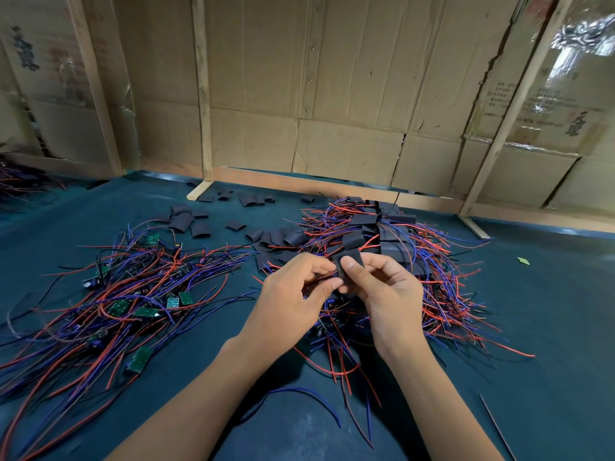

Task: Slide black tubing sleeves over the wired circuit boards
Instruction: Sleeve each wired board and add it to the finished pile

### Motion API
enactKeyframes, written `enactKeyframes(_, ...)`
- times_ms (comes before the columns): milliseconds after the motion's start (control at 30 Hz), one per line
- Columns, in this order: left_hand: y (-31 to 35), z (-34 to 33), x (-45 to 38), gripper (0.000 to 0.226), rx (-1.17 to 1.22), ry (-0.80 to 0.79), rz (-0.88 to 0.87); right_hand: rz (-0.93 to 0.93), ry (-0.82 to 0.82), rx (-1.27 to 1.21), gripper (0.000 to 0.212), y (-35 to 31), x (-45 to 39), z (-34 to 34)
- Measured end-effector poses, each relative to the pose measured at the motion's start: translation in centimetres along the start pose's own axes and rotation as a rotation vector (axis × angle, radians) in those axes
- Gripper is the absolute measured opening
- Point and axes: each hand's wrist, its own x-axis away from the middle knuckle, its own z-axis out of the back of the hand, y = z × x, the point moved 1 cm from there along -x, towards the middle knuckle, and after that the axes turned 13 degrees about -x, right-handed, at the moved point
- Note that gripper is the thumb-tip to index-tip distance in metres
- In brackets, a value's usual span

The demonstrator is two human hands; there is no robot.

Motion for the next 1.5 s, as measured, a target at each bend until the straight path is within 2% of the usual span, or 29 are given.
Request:
enactKeyframes(100, -0.2, 0.4, -0.1, 0.032, -0.065, -0.125, 0.030, 0.074, 0.060, 0.029, 0.017, -0.6, -0.1, 0.4)
enactKeyframes(167, -0.7, 0.7, -0.3, 0.037, -0.261, -0.230, -0.036, 0.131, 0.116, 0.025, 0.012, -0.9, -0.1, 0.5)
enactKeyframes(267, -1.4, 1.0, -0.8, 0.034, -0.546, -0.408, -0.075, 0.233, 0.222, 0.007, 0.023, -1.4, -0.4, 0.7)
enactKeyframes(333, -1.8, 1.1, -1.0, 0.031, -0.633, -0.446, -0.065, 0.280, 0.267, -0.020, 0.024, -1.8, -0.5, 0.9)
enactKeyframes(467, -2.0, 1.4, -1.1, 0.031, -0.488, -0.346, 0.007, 0.277, 0.267, -0.065, 0.016, -1.9, -0.6, 1.1)
enactKeyframes(567, -1.9, 1.4, -1.0, 0.038, -0.306, -0.288, 0.141, 0.208, 0.198, -0.095, 0.017, -1.8, -0.7, 1.0)
enactKeyframes(633, -1.6, 1.3, -0.8, 0.032, -0.235, -0.231, 0.174, 0.164, 0.148, -0.073, 0.018, -1.6, -0.5, 0.8)
enactKeyframes(733, -1.0, 1.3, -0.7, 0.026, -0.196, -0.102, 0.070, 0.134, 0.080, 0.041, 0.017, -1.2, -0.2, 0.5)
enactKeyframes(867, -0.4, 1.1, -0.6, 0.038, -0.179, 0.025, -0.170, 0.113, 0.035, 0.178, 0.025, -0.6, 0.1, 0.2)
enactKeyframes(933, -0.2, 0.9, -0.6, 0.041, -0.164, 0.048, -0.177, 0.087, 0.025, 0.174, 0.027, -0.4, 0.3, 0.0)
enactKeyframes(1033, -0.2, 1.1, -0.5, 0.033, -0.112, 0.115, -0.086, 0.044, 0.039, 0.099, 0.041, -0.3, 0.4, -0.2)
enactKeyframes(1100, -0.2, 1.2, -0.5, 0.027, -0.120, 0.140, -0.110, 0.005, 0.040, 0.000, 0.047, -0.2, 0.3, -0.4)
enactKeyframes(1267, -0.1, 0.9, -0.7, 0.018, -0.137, 0.179, -0.222, -0.061, 0.004, -0.137, 0.046, 0.2, 0.3, -0.5)
enactKeyframes(1333, 0.0, 0.9, -0.6, 0.022, -0.143, 0.189, -0.191, -0.069, -0.001, -0.139, 0.049, 0.2, 0.3, -0.4)
enactKeyframes(1433, 0.2, 0.8, -0.4, 0.037, -0.080, 0.163, -0.051, -0.067, 0.001, -0.058, 0.051, 0.3, 0.3, -0.3)
enactKeyframes(1500, 0.2, 0.7, -0.3, 0.042, -0.075, 0.138, -0.024, -0.063, -0.008, -0.005, 0.043, 0.4, 0.3, -0.3)
